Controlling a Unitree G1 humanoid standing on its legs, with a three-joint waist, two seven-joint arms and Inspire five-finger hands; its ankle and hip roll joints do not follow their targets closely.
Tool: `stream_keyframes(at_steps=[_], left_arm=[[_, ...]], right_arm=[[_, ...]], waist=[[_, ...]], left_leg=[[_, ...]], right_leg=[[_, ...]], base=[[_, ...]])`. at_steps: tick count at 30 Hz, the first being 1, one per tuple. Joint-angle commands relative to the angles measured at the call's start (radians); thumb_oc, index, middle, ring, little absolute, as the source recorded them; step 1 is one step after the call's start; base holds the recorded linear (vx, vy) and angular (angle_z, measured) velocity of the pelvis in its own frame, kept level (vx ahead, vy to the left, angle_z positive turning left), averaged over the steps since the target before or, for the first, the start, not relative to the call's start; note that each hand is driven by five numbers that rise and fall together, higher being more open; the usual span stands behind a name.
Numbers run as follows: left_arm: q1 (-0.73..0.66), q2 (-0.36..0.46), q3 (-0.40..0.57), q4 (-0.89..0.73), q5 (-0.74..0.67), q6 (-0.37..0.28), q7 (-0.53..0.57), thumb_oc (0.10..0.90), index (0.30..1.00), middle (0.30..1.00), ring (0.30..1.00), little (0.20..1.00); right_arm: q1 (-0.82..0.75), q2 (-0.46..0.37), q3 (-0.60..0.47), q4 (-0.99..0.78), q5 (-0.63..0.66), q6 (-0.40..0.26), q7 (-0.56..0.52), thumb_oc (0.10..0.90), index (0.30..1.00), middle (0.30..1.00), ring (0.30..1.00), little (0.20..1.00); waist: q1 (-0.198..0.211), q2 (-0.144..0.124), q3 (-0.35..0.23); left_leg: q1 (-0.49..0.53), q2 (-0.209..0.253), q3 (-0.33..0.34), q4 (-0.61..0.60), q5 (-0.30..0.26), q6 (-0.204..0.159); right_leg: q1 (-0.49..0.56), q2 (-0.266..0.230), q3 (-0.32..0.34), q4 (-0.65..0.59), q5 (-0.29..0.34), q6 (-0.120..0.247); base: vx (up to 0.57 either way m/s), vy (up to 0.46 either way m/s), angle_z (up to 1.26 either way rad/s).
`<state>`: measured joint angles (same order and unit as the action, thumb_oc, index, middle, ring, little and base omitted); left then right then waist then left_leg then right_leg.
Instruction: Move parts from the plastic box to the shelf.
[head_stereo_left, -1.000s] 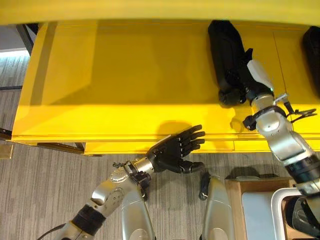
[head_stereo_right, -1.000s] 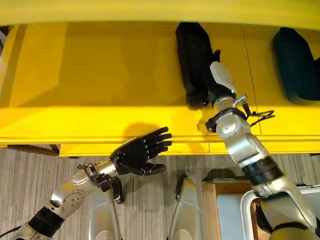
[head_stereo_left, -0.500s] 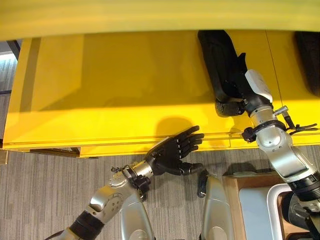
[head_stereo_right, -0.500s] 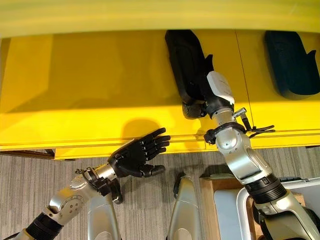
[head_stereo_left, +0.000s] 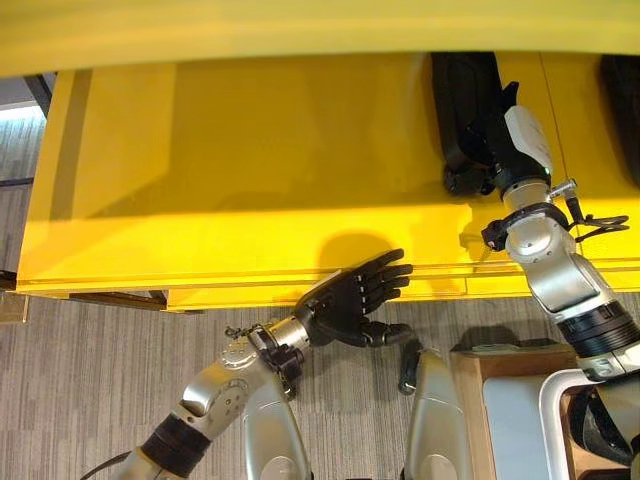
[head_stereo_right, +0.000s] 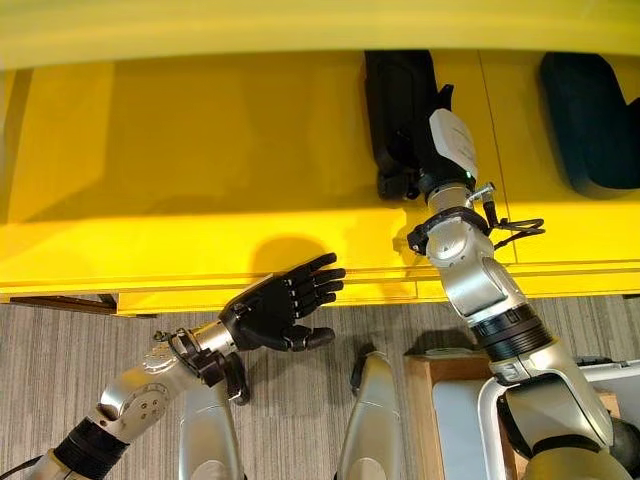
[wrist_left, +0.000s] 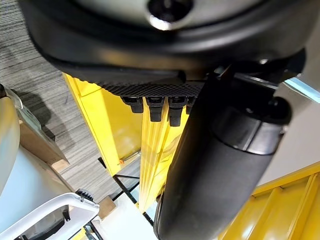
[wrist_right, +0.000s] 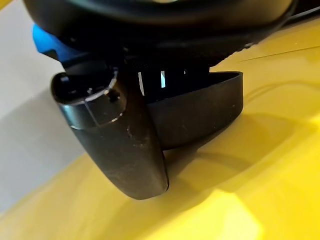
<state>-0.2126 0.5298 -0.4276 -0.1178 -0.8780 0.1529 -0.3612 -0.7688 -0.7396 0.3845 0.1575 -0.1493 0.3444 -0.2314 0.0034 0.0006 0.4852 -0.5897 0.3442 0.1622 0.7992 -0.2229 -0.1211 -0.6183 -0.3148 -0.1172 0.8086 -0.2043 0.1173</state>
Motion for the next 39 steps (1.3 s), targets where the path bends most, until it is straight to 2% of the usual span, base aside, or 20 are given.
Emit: stream_keyframes(at_steps=[1, 2, 3, 4, 5, 6, 7, 8, 9, 11, 13, 14, 20, 24, 26, 28, 33, 39], left_arm=[[-0.065, -0.029, 0.064, -0.038, -0.023, -0.066, 0.029, 0.900, 1.000, 1.000, 1.000, 1.000], [-0.063, -0.029, 0.064, -0.037, -0.025, -0.068, 0.028, 0.900, 1.000, 1.000, 1.000, 1.000], [-0.061, -0.029, 0.066, -0.036, -0.024, -0.070, 0.025, 0.900, 1.000, 1.000, 1.000, 1.000], [-0.059, -0.029, 0.066, -0.037, -0.022, -0.071, 0.024, 0.900, 1.000, 1.000, 1.000, 1.000], [-0.059, -0.030, 0.067, -0.037, -0.021, -0.071, 0.024, 0.900, 1.000, 1.000, 1.000, 1.000], [-0.057, -0.030, 0.068, -0.036, -0.020, -0.072, 0.020, 0.900, 1.000, 1.000, 1.000, 1.000], [-0.058, -0.031, 0.067, -0.034, -0.018, -0.075, 0.019, 0.900, 1.000, 1.000, 1.000, 1.000], [-0.057, -0.031, 0.067, -0.034, -0.016, -0.075, 0.018, 0.900, 1.000, 1.000, 1.000, 1.000], [-0.054, -0.030, 0.067, -0.036, -0.015, -0.078, 0.019, 0.900, 1.000, 1.000, 1.000, 1.000], [-0.049, -0.027, 0.070, -0.039, -0.018, -0.083, 0.015, 0.900, 1.000, 1.000, 1.000, 1.000], [-0.040, -0.022, 0.075, -0.047, -0.024, -0.087, 0.013, 0.900, 1.000, 1.000, 1.000, 1.000], [-0.034, -0.020, 0.079, -0.052, -0.024, -0.088, 0.012, 0.900, 1.000, 1.000, 1.000, 1.000], [-0.003, -0.011, 0.095, -0.066, -0.026, -0.109, 0.002, 0.900, 1.000, 1.000, 1.000, 1.000], [0.037, -0.002, 0.107, -0.080, -0.017, -0.133, -0.005, 0.900, 1.000, 1.000, 1.000, 1.000], [0.051, 0.003, 0.110, -0.083, 0.000, -0.149, 0.000, 0.900, 1.000, 1.000, 1.000, 1.000], [0.068, 0.002, 0.116, -0.086, -0.006, -0.162, -0.012, 0.900, 1.000, 1.000, 1.000, 1.000], [0.066, -0.002, 0.115, -0.078, -0.011, -0.167, -0.014, 0.900, 1.000, 1.000, 1.000, 1.000], [0.055, -0.021, 0.106, -0.074, -0.004, -0.159, 0.004, 0.900, 1.000, 1.000, 1.000, 1.000]], right_arm=[[-0.036, 0.013, -0.001, -0.053, -0.032, -0.016, 0.021, 0.400, 0.300, 0.300, 0.300, 0.300], [-0.035, 0.014, -0.001, -0.058, -0.038, -0.010, 0.030, 0.400, 0.300, 0.300, 0.300, 0.300], [-0.034, 0.013, 0.000, -0.062, -0.045, -0.006, 0.042, 0.429, 0.341, 0.341, 0.341, 0.341], [-0.032, 0.011, 0.004, -0.068, -0.052, 0.001, 0.051, 0.518, 0.465, 0.465, 0.465, 0.465], [-0.031, 0.011, 0.005, -0.071, -0.055, 0.003, 0.056, 0.522, 0.470, 0.470, 0.470, 0.470], [-0.027, 0.010, 0.010, -0.075, -0.061, 0.011, 0.067, 0.476, 0.407, 0.407, 0.407, 0.407], [-0.024, 0.007, 0.014, -0.080, -0.059, 0.017, 0.065, 0.473, 0.402, 0.402, 0.402, 0.402], [-0.022, 0.005, 0.015, -0.082, -0.059, 0.018, 0.065, 0.476, 0.407, 0.407, 0.407, 0.407], [-0.017, 0.002, 0.017, -0.086, -0.059, 0.021, 0.071, 0.518, 0.465, 0.465, 0.465, 0.465], [0.001, -0.007, 0.017, -0.107, -0.070, 0.030, 0.093, 0.527, 0.478, 0.478, 0.478, 0.478], [0.022, -0.019, 0.016, -0.128, -0.094, 0.046, 0.126, 0.635, 0.629, 0.629, 0.629, 0.629], [0.038, -0.030, 0.016, -0.144, -0.089, 0.050, 0.137, 0.900, 1.000, 1.000, 1.000, 1.000], [0.130, -0.064, 0.003, -0.236, -0.135, 0.081, 0.217, 0.900, 1.000, 1.000, 1.000, 1.000], [0.256, -0.085, -0.023, -0.318, -0.162, 0.097, 0.263, 0.900, 1.000, 1.000, 1.000, 1.000], [0.316, -0.074, -0.042, -0.337, -0.164, 0.132, 0.271, 0.900, 1.000, 1.000, 1.000, 1.000], [0.366, -0.048, -0.053, -0.339, -0.187, 0.131, 0.264, 0.900, 1.000, 1.000, 1.000, 1.000], [0.389, -0.011, -0.070, -0.300, -0.143, 0.100, 0.174, 0.900, 1.000, 1.000, 1.000, 1.000], [0.369, 0.060, -0.096, -0.254, 0.030, -0.003, -0.045, 0.900, 1.000, 1.000, 1.000, 1.000]], waist=[[0.011, 0.013, -0.024], [0.010, 0.013, -0.025], [0.011, 0.013, -0.024], [0.011, 0.012, -0.023], [0.011, 0.012, -0.023], [0.011, 0.011, -0.022], [0.010, 0.011, -0.021], [0.010, 0.010, -0.021], [0.009, 0.010, -0.021], [0.006, 0.008, -0.019], [0.003, 0.007, -0.018], [0.001, 0.006, -0.017], [-0.012, 0.000, -0.011], [-0.028, -0.009, -0.008], [-0.038, -0.012, -0.009], [-0.045, -0.013, -0.010], [-0.050, -0.012, -0.013], [-0.051, -0.005, -0.018]], left_leg=[[0.072, -0.033, 0.028, -0.117, -0.014, 0.030], [0.073, -0.033, 0.029, -0.118, -0.014, 0.029], [0.073, -0.032, 0.029, -0.117, -0.015, 0.029], [0.073, -0.031, 0.030, -0.118, -0.014, 0.029], [0.073, -0.031, 0.030, -0.119, -0.014, 0.029], [0.075, -0.031, 0.032, -0.121, -0.013, 0.028], [0.076, -0.031, 0.033, -0.123, -0.013, 0.028], [0.077, -0.030, 0.034, -0.124, -0.012, 0.028], [0.078, -0.030, 0.034, -0.126, -0.011, 0.028], [0.080, -0.029, 0.036, -0.129, -0.010, 0.028], [0.082, -0.027, 0.039, -0.131, -0.009, 0.028], [0.085, -0.026, 0.042, -0.134, -0.009, 0.029], [0.087, -0.020, 0.051, -0.138, -0.006, 0.029], [0.093, -0.012, 0.064, -0.146, -0.003, 0.029], [0.095, -0.009, 0.067, -0.152, 0.000, 0.028], [0.100, -0.007, 0.073, -0.155, 0.001, 0.030], [0.104, -0.006, 0.078, -0.158, 0.000, 0.032], [0.100, -0.010, 0.076, -0.155, -0.002, 0.033]], right_leg=[[0.053, 0.011, -0.048, 0.132, -0.169, -0.014], [0.053, 0.010, -0.048, 0.132, -0.169, -0.014], [0.053, 0.009, -0.049, 0.133, -0.169, -0.014], [0.054, 0.008, -0.050, 0.132, -0.169, -0.014], [0.054, 0.008, -0.050, 0.131, -0.169, -0.014], [0.055, 0.009, -0.050, 0.130, -0.168, -0.013], [0.058, 0.009, -0.051, 0.126, -0.168, -0.013], [0.059, 0.009, -0.051, 0.125, -0.167, -0.013], [0.060, 0.010, -0.051, 0.124, -0.167, -0.013], [0.062, 0.012, -0.051, 0.121, -0.167, -0.013], [0.063, 0.012, -0.051, 0.118, -0.165, -0.012], [0.066, 0.013, -0.052, 0.115, -0.164, -0.012], [0.068, 0.020, -0.048, 0.108, -0.163, -0.012], [0.077, 0.030, -0.047, 0.092, -0.158, -0.012], [0.079, 0.037, -0.044, 0.084, -0.157, -0.013], [0.085, 0.040, -0.043, 0.076, -0.155, -0.015], [0.087, 0.046, -0.040, 0.074, -0.155, -0.018], [0.081, 0.048, -0.034, 0.078, -0.154, -0.020]], base=[[0.00, 0.000, 0.00], [0.00, 0.000, 0.00], [0.00, 0.000, 0.00], [0.00, 0.000, 0.00], [0.00, 0.000, 0.00], [0.00, 0.000, 0.00], [0.00, 0.000, 0.00], [0.00, 0.000, 0.00], [0.00, 0.000, 0.00], [0.00, 0.000, 0.00], [0.00, 0.000, 0.00], [0.00, 0.000, 0.00], [0.00, 0.000, 0.00], [0.00, 0.000, 0.00], [0.00, 0.000, 0.00], [0.01, 0.005, -0.02], [0.01, 0.005, -0.03], [0.01, 0.008, -0.02]])
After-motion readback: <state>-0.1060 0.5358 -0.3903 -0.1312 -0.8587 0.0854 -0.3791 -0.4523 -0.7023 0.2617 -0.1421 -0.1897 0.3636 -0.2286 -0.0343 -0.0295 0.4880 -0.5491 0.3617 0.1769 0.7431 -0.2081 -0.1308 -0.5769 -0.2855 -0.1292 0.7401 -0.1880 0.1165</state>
